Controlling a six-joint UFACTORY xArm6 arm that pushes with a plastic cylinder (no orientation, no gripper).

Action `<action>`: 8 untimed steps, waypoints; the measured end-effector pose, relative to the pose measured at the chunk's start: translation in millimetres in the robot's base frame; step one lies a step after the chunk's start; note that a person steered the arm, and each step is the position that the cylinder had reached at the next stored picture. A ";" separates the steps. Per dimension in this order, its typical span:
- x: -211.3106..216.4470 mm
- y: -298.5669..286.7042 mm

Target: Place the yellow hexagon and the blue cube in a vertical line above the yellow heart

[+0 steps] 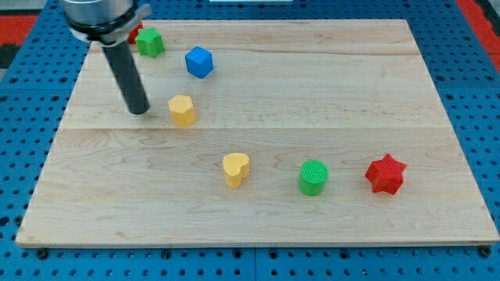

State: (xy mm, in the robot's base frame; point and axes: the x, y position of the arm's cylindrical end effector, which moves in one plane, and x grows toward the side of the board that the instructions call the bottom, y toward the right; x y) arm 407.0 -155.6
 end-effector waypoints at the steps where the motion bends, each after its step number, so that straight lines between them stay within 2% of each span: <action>1: 4.3 41.8; 2: -13.7 52.5; 4: 17.0 102.6; 5: 15.0 102.7; 7: -56.6 4.3; 8: -108.3 -6.6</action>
State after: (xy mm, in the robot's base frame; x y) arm 298.7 -162.2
